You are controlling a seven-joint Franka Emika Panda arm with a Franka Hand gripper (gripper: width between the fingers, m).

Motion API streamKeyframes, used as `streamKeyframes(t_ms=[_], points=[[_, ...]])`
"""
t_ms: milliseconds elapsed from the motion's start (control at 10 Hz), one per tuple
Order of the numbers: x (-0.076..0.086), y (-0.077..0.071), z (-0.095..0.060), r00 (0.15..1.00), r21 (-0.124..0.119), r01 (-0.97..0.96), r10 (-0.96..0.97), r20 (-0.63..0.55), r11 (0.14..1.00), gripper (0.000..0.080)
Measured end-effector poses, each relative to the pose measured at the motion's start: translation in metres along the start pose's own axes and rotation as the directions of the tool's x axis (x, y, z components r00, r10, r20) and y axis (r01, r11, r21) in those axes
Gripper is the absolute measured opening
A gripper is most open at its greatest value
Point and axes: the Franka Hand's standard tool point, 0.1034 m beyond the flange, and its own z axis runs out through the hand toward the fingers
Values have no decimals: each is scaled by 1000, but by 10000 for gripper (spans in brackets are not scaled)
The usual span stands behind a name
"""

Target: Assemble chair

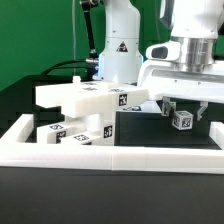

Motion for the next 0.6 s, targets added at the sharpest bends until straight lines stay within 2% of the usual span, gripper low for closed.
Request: streamKeyframes(t_ms=[300, 400, 600], points=[[-5, 3, -30, 998, 23, -60, 59, 27, 998, 392], [-3, 8, -41, 998, 31, -56, 55, 26, 998, 392], [14, 29, -59, 1000, 47, -11, 11, 10, 999, 392]])
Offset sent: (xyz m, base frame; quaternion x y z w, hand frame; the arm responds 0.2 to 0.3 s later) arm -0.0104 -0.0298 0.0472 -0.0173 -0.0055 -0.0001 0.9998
